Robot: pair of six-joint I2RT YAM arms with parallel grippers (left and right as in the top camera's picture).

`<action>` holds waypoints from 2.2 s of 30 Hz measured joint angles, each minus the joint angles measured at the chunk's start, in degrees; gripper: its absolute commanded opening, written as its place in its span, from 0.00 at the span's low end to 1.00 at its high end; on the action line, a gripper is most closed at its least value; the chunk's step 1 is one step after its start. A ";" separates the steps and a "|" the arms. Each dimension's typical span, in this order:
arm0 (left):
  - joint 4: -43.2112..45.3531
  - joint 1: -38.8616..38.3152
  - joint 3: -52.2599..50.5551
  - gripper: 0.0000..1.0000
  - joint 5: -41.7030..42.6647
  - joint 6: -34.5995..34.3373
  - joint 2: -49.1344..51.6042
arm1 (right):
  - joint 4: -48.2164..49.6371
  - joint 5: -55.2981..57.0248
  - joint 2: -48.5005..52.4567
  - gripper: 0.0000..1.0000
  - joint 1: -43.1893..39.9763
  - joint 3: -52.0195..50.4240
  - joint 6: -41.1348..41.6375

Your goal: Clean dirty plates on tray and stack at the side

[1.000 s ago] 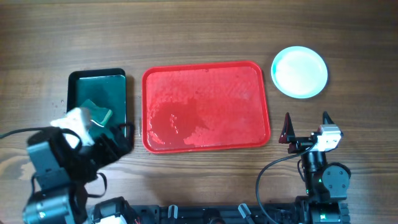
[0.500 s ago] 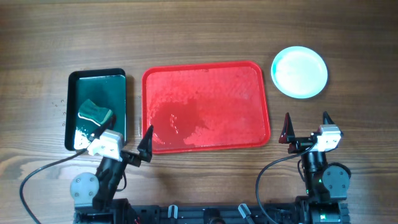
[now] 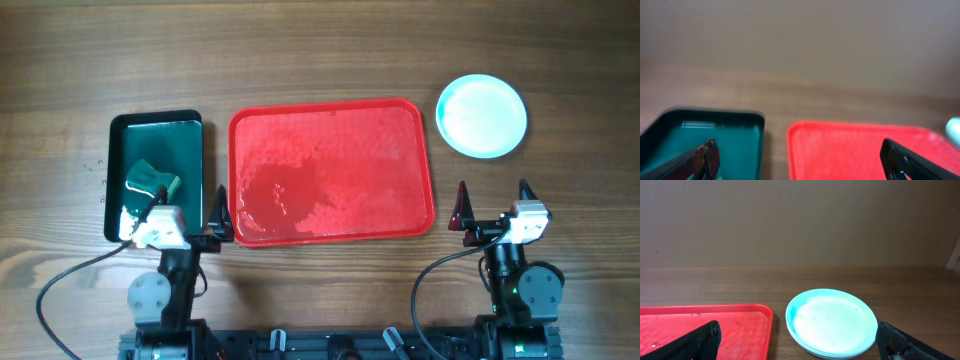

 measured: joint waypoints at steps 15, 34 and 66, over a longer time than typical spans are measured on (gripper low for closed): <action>-2.10 0.00 -0.04 1.00 -4.98 7.78 0.00 | 0.00 0.02 0.00 1.00 0.00 0.00 0.00; -2.14 0.00 -0.04 1.00 -6.99 8.00 0.00 | 0.00 0.02 0.00 1.00 0.00 0.00 0.00; -2.14 0.00 -0.04 1.00 -6.99 8.00 0.00 | 0.00 0.00 0.00 1.00 0.00 0.00 0.00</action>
